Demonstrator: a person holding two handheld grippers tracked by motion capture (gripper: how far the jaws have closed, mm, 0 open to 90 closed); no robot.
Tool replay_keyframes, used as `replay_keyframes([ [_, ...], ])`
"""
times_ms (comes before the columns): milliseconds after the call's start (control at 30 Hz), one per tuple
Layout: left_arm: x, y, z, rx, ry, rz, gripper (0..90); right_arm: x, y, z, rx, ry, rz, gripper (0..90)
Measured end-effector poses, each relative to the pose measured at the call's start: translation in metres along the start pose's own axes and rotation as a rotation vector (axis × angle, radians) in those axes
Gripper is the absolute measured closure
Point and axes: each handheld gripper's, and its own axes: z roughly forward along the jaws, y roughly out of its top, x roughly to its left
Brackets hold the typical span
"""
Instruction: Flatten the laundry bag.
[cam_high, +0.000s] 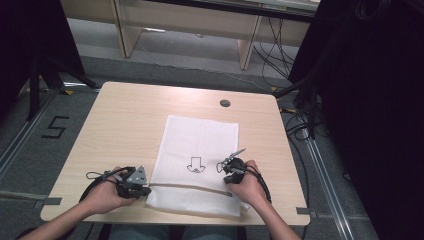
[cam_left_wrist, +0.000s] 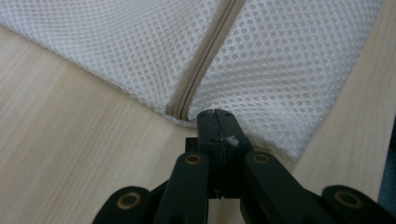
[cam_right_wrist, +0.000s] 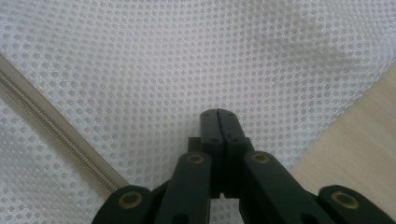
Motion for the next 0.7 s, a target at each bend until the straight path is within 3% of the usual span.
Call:
replay_keyframes([
  [33,0.001,-0.001,-0.002,0.020,-0.002,0.026,89.6,-0.001,0.004,0.002,-0.013,0.001,-0.011,90.0],
  [233,0.003,-0.004,-0.007,0.023,-0.011,0.009,89.6,0.000,0.014,0.007,-0.018,0.005,-0.010,90.0],
  [367,0.007,-0.004,-0.016,-0.034,-0.041,-0.021,89.2,0.004,0.019,0.009,-0.028,0.012,-0.002,90.0],
  [467,0.009,-0.002,-0.017,-0.063,-0.030,-0.011,85.6,0.005,0.022,0.011,-0.042,0.023,-0.019,90.0],
  [500,0.006,-0.002,-0.012,-0.105,-0.021,-0.067,82.5,0.005,0.024,0.013,-0.055,0.044,-0.024,90.0],
  [533,0.006,-0.001,-0.011,-0.107,-0.010,-0.050,82.5,0.005,0.024,0.013,-0.055,0.044,-0.024,90.0],
  [567,0.006,0.000,-0.009,-0.101,-0.001,-0.059,82.2,0.005,0.025,0.014,-0.073,0.047,-0.036,90.0],
  [667,0.006,0.001,-0.004,-0.091,-0.009,-0.054,81.8,0.006,0.028,0.016,-0.077,0.048,-0.036,90.0],
  [700,0.007,0.001,-0.004,-0.064,-0.016,-0.035,81.8,0.007,0.029,0.016,-0.074,0.047,-0.035,90.0],
])
